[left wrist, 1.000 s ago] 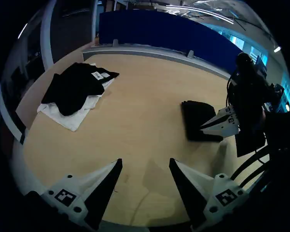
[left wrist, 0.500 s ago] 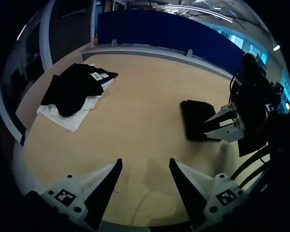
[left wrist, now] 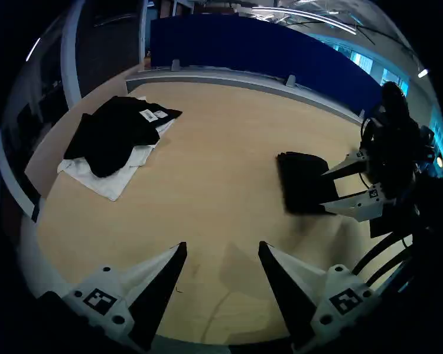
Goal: Fold towel
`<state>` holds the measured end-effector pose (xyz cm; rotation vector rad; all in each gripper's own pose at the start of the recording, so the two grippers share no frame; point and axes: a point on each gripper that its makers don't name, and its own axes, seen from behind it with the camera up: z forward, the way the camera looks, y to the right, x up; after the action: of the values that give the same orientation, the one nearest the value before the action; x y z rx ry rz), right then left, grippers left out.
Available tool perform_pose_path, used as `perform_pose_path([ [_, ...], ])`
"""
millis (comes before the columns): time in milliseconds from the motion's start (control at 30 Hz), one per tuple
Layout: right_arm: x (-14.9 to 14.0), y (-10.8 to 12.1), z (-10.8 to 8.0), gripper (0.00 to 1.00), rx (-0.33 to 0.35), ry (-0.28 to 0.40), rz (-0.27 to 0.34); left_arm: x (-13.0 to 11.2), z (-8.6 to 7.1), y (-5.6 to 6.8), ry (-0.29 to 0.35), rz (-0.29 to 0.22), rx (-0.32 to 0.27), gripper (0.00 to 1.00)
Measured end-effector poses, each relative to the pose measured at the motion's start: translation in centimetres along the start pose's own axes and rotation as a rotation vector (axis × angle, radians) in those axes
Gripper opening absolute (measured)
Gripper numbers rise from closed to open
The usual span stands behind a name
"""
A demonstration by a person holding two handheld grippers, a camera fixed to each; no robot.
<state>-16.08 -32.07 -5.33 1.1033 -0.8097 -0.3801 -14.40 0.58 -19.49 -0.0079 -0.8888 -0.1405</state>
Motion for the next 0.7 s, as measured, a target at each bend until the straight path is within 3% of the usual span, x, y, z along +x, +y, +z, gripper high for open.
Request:
perform_pose_path([
  [300, -2.4, 1.2, -2.0, 1.00, -0.055, -0.016, 0.018, 0.4, 0.1, 0.5, 0.004, 0.007, -0.007, 0.90],
  [700, -7.4, 2.8, -4.0, 1.00, -0.140, -0.077, 0.089, 0.5, 0.5, 1.1, 0.006, 0.016, -0.016, 0.90],
])
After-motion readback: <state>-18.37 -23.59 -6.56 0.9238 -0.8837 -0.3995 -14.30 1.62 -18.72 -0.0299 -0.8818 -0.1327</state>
